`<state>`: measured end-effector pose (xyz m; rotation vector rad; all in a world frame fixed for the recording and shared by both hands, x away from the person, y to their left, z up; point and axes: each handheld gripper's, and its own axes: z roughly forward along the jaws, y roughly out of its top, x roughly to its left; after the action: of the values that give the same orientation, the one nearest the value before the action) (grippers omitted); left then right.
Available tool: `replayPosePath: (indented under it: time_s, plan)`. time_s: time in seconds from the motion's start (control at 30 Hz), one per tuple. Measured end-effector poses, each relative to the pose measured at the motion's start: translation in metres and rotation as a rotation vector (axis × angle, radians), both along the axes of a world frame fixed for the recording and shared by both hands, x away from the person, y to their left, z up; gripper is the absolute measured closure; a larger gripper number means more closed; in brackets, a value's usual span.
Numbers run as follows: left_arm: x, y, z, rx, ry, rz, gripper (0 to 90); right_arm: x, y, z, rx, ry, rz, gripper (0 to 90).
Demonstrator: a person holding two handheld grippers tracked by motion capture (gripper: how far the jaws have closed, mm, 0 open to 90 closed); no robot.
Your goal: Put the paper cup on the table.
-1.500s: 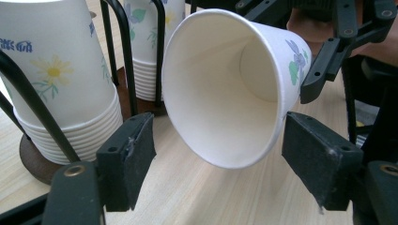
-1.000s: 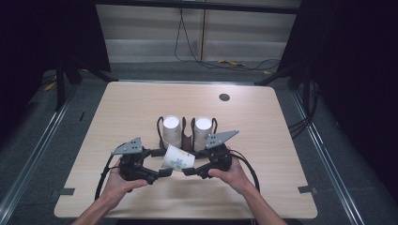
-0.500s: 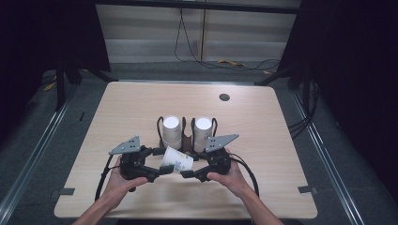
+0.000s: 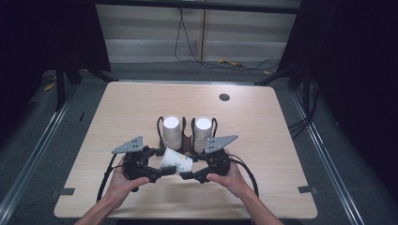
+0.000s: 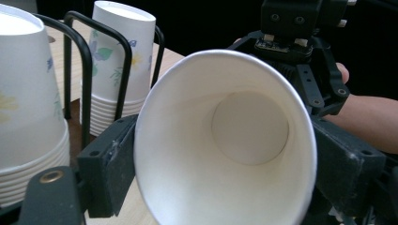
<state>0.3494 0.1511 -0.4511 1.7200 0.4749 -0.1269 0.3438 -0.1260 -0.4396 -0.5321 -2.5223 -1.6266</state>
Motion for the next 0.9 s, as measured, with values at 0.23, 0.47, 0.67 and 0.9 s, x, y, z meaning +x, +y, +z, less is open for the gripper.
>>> replayPosePath:
  time_s: [0.23,0.47,0.67,0.9]
  plan:
    - [0.0005,-0.0004,-0.0004,-0.009,0.001,-0.023,18.4,-0.0006,0.0003,0.0004,-0.002,-0.007,0.015,37.6]
    - [0.0003,-0.004,-0.0003,-0.014,0.0,-0.038,18.2,-0.0024,0.0003,0.0012,-0.008,-0.021,0.023,37.6]
    - [0.001,-0.0028,0.0,-0.034,-0.003,-0.047,24.1,0.0,-0.0004,-0.0012,-0.012,0.007,0.027,36.3]
    - [0.0013,-0.0013,0.001,-0.046,0.007,-0.055,27.9,0.0017,0.0022,-0.0039,-0.032,0.016,0.028,31.8]
